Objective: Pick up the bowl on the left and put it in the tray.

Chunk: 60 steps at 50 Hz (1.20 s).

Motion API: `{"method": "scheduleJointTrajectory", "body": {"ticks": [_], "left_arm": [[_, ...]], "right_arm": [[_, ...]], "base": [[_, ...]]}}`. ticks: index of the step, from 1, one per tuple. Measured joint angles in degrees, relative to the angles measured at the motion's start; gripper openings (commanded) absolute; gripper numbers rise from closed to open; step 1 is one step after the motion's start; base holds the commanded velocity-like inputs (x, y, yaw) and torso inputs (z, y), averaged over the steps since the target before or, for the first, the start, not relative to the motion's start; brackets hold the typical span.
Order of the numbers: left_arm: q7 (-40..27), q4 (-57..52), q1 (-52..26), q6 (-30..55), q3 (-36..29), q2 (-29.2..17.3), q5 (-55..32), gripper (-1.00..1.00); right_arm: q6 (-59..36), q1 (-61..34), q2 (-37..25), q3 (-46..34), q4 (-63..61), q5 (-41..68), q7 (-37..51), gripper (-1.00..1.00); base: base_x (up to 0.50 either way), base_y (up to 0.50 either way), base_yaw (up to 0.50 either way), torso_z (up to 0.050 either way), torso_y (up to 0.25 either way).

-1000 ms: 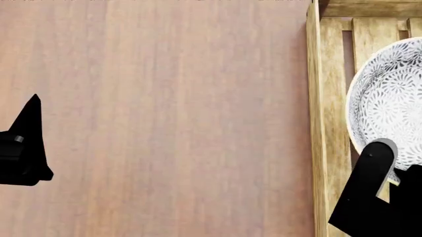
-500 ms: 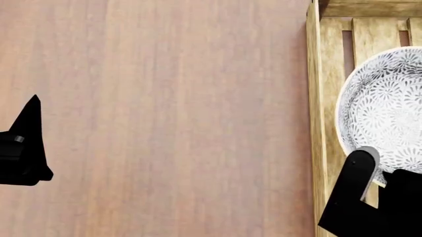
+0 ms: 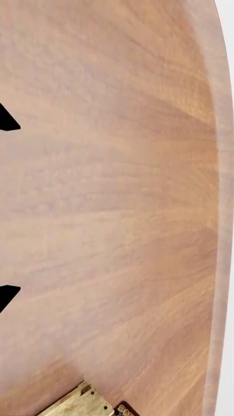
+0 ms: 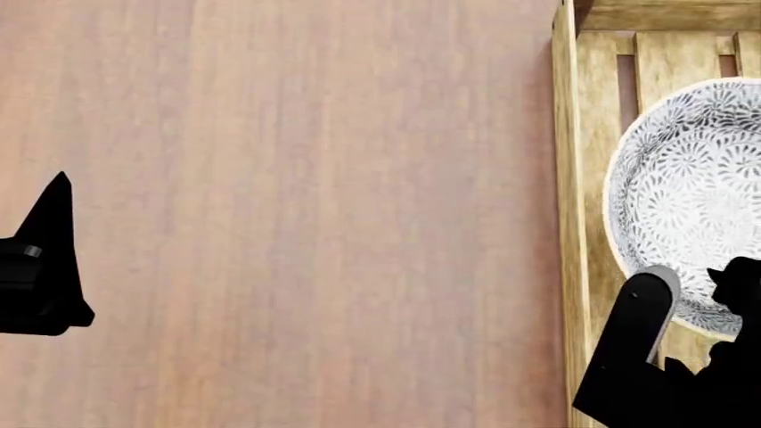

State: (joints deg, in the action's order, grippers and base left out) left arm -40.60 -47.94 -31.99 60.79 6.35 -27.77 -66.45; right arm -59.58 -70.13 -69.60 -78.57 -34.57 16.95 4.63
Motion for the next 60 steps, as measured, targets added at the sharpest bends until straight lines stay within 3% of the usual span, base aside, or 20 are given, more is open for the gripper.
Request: {"method": "scheduleJointTrajectory", "body": {"ticks": [31, 60], "left_arm": [[-0.93, -0.1, -0.13, -0.69, -0.36, -0.7, -1.02, 1.0], [-3.34, -0.8, -1.81, -0.41, -0.45, -1.59, -3.96, 1.0]], "right_arm": [[-0.19, -1.16, -0.89, 0.72, -1.97, -0.8, -1.5, 1.0], [-7.02, -14.85, -8.06, 10.03, -18.92, 5.88, -15.36, 1.0]], "base": [[0.0, 0.0, 0.0, 0.0, 0.0], [0.0, 0.0, 0.0, 0.0, 0.0]]}}
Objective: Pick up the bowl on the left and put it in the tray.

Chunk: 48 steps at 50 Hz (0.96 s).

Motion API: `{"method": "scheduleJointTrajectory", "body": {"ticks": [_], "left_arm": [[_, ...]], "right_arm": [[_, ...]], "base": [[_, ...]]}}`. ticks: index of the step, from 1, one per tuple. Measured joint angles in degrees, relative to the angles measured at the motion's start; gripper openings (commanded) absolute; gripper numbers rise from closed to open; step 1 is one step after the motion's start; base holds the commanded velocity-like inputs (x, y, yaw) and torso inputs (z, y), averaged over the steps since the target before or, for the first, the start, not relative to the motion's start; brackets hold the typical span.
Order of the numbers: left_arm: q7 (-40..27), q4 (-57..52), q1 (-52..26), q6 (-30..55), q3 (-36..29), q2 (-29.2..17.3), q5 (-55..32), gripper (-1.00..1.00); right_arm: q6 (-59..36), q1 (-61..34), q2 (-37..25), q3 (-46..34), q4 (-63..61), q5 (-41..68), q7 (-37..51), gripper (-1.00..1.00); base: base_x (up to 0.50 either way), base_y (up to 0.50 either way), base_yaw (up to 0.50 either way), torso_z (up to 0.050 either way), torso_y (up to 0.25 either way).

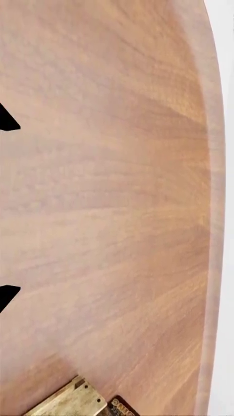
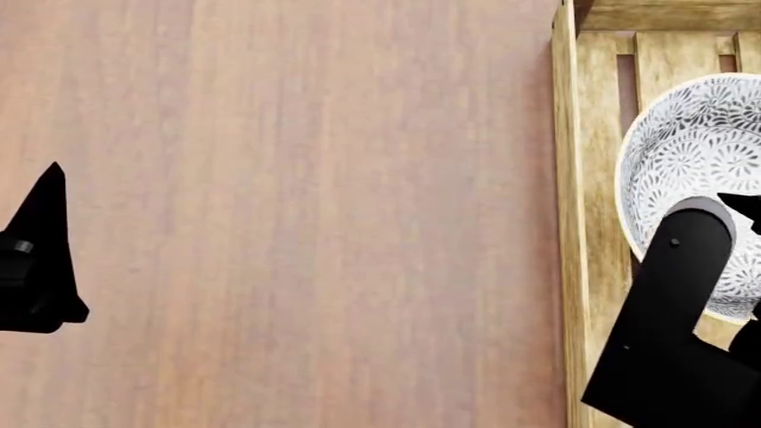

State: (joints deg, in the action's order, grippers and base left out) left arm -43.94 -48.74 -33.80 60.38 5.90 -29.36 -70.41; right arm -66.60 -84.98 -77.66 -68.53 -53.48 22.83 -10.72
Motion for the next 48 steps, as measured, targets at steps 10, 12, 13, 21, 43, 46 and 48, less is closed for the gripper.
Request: {"method": "scheduleJointTrajectory", "body": {"ticks": [10, 12, 13, 21, 43, 46, 48], "left_arm": [[-0.8, -0.35, -0.36, -0.04, 0.11, -0.39, -1.05, 1.0], [-0.89, -0.46, -0.39, -0.09, 0.14, -0.5, -1.13, 1.0], [-0.94, -0.53, -0.39, -0.11, 0.16, -0.57, -1.17, 1.0], [-1.94, -1.39, -0.47, -0.51, 1.57, -1.68, -3.24, 1.0], [0.19, -8.52, 11.45, -6.02, 21.26, -6.97, -17.66, 1.0], [2.37, -9.23, 12.84, -2.69, 27.4, -4.58, -20.78, 1.0], [3.21, -9.58, 13.03, 0.69, 32.31, -2.48, -24.29, 1.0]], "right_arm": [[0.85, -9.51, -3.03, 1.9, -4.02, 5.91, -0.56, 1.0], [1.76, -13.6, -4.0, 0.3, -4.47, 7.69, 0.62, 1.0], [2.41, -15.8, -4.6, -0.64, -4.67, 8.6, 1.3, 1.0], [7.06, -30.2, -8.71, -6.47, -5.67, 17.8, 10.48, 1.0], [48.4, -17.76, -11.92, -29.12, -6.37, 27.39, 65.79, 1.0], [58.29, -11.39, -12.02, -35.27, -5.94, 20.95, 71.37, 1.0], [66.3, -7.36, -12.07, -39.26, -4.53, 16.92, 73.91, 1.0]], "base": [[0.0, 0.0, 0.0, 0.0, 0.0], [0.0, 0.0, 0.0, 0.0, 0.0], [0.0, 0.0, 0.0, 0.0, 0.0], [0.0, 0.0, 0.0, 0.0, 0.0], [0.0, 0.0, 0.0, 0.0, 0.0], [0.0, 0.0, 0.0, 0.0, 0.0], [0.0, 0.0, 0.0, 0.0, 0.0]]}}
